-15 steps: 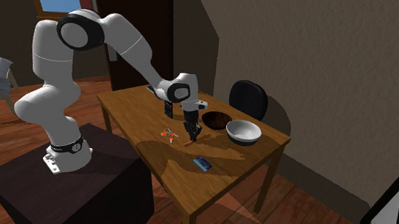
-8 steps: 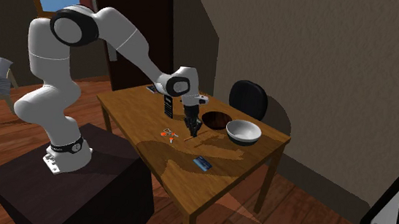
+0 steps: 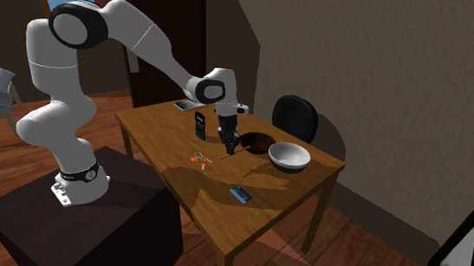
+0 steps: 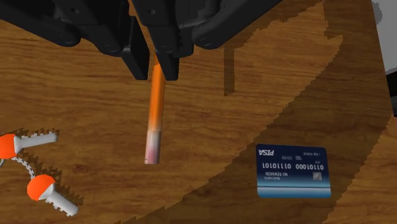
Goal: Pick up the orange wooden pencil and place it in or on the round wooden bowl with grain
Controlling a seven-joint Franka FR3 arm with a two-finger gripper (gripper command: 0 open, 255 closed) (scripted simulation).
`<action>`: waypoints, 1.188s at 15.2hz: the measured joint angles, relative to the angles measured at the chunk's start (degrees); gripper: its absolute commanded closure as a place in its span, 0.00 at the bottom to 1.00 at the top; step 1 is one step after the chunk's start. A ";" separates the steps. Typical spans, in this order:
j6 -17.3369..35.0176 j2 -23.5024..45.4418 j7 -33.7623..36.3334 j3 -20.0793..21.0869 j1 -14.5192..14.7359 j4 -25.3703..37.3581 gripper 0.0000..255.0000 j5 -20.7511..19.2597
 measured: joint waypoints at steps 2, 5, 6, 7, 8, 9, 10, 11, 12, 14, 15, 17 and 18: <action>-1.38 -1.05 -0.90 0.29 -0.14 0.52 1.00 0.99; -3.04 -2.46 -2.08 0.58 -0.36 1.05 1.00 2.22; -3.68 -2.97 -2.44 0.70 -0.39 1.26 1.00 2.65; -4.45 -3.27 -2.71 0.82 -0.35 1.76 1.00 3.00; -5.06 -3.84 -3.09 0.92 -0.40 1.90 1.00 3.45; -5.34 -4.02 -3.31 0.94 -0.44 2.05 1.00 3.62; -6.02 -3.50 -2.90 1.12 -0.09 3.09 1.00 3.49; -6.89 -2.57 -2.26 1.37 0.43 4.62 1.00 3.22; -7.92 -1.20 -1.47 1.61 1.09 6.68 1.00 2.78; -10.58 1.86 0.19 2.15 2.74 11.66 1.00 1.92; -11.51 4.06 0.85 2.12 3.48 14.48 1.00 1.15; -14.49 8.22 2.36 2.32 5.57 20.80 1.00 0.00; -15.93 9.97 2.76 2.34 6.45 23.71 1.00 -0.39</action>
